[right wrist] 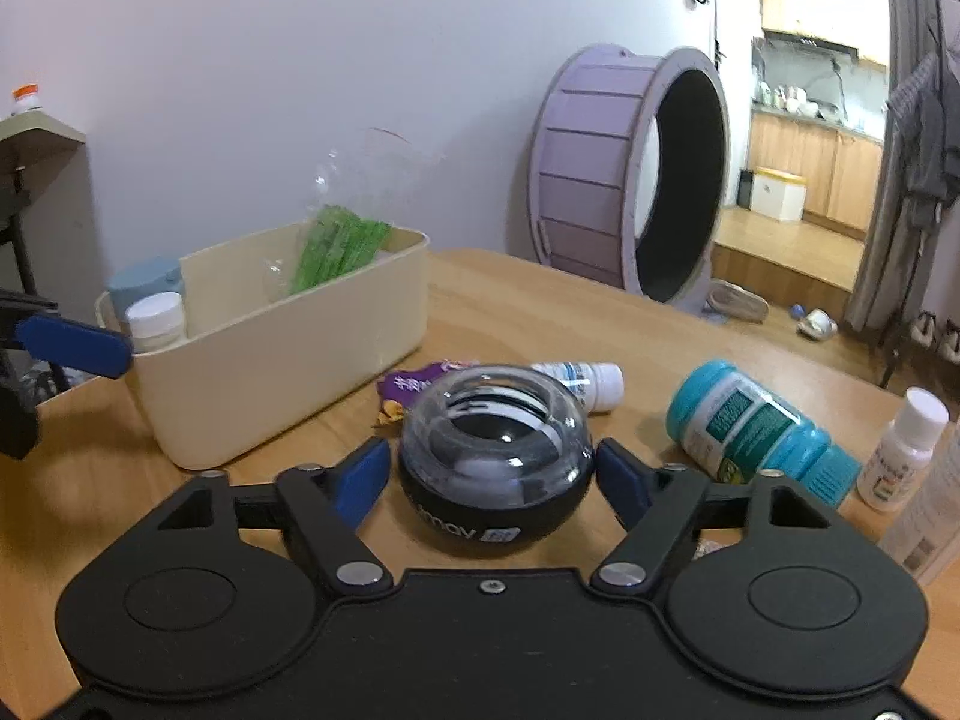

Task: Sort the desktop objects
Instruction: 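Lift the wrist ball off the table with the right gripper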

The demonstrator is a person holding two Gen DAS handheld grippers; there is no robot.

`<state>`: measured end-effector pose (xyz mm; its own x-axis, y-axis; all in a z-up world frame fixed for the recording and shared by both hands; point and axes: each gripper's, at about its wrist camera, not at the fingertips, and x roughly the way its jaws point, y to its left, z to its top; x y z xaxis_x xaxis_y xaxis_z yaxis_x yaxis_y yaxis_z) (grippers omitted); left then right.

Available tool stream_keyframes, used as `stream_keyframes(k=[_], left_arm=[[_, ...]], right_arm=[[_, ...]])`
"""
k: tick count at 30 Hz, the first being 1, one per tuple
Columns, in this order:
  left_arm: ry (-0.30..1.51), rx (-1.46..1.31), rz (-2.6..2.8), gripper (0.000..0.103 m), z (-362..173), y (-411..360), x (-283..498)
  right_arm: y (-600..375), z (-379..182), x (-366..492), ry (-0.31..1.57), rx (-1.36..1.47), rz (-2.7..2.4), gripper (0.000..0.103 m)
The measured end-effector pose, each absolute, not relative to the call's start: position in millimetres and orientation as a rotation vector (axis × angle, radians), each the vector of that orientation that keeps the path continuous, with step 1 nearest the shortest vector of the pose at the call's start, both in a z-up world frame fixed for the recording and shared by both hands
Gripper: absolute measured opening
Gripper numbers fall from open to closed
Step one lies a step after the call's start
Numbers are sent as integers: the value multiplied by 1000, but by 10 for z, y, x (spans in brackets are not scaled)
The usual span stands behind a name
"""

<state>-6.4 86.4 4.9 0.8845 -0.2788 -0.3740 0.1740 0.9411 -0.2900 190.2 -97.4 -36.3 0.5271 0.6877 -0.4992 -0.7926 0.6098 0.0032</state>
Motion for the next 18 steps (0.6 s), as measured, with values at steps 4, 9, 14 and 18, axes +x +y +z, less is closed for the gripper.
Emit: stream_keyframes(k=[4,9,14,18], left_arm=[[423,-253,-237,72,62,866,-75],[413,-245,-233,72,77,894,-109],[400,-251,-225,72,101,957,-166],[382,-257,-204,72,130,1026,-232]], right_arm=[[-1010,-345,1882,507,-219,883,70],[-1109,-315,1871,548,-166,874,69],[-1218,-227,1754,510,-137,850,69],[-1260,-24,1647,464,-107,870,68]])
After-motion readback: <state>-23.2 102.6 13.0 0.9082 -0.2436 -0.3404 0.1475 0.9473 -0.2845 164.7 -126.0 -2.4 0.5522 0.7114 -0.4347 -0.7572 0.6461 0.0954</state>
